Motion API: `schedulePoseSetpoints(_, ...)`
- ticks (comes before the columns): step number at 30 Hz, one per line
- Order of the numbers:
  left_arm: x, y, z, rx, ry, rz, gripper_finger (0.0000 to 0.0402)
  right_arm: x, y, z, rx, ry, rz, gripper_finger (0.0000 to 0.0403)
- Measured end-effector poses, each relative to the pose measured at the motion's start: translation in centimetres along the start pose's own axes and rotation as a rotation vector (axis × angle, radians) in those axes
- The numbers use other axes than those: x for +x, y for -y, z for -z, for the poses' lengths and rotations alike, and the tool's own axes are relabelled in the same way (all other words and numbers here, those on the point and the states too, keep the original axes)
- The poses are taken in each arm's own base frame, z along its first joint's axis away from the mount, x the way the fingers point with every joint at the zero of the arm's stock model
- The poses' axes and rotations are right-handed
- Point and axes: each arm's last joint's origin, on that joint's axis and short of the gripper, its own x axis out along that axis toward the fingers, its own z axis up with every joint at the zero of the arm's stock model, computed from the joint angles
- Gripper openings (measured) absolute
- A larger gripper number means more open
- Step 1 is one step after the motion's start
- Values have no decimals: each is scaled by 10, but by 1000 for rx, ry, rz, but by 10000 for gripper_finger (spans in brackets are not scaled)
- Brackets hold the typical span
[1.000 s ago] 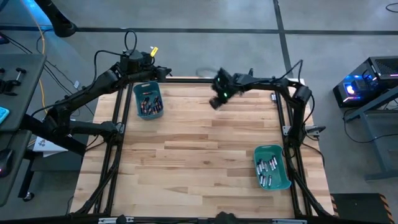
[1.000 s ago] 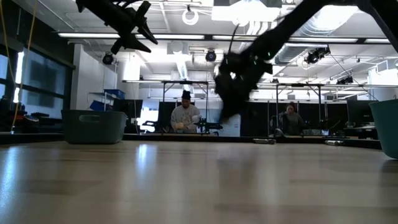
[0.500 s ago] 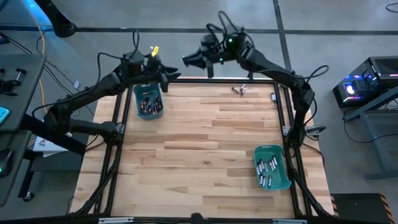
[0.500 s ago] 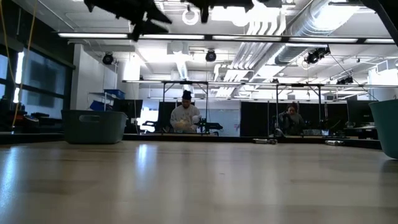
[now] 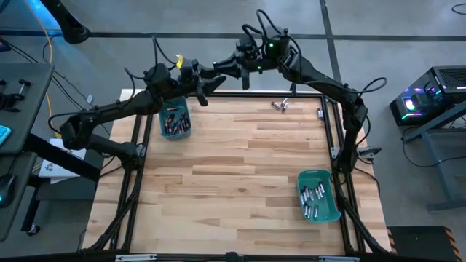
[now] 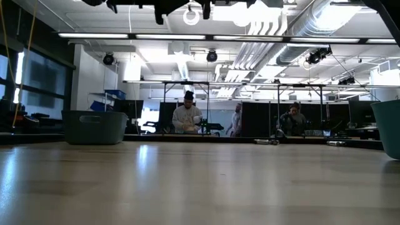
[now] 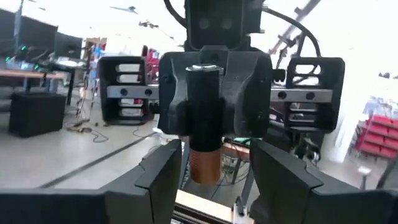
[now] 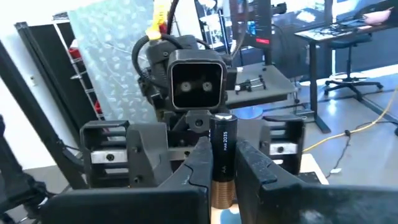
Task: Sort batteries
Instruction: Put the black battery into the blue bin
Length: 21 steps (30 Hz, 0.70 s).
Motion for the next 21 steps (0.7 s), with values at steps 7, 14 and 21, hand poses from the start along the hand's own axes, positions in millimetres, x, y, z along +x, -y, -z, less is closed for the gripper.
schedulePoseSetpoints(7,-4,-2,-6,-31,25,-34,123,0,1,1,8,-9,12,20)
schedulePoseSetpoints(14,-9,-2,-7,-20,-6,-47,34,0,1,2,18,-16,14,43)
schedulePoseSetpoints(21,-16,-10,23,-129,-316,-173,34,-10,9,-8,53,14,47,138)
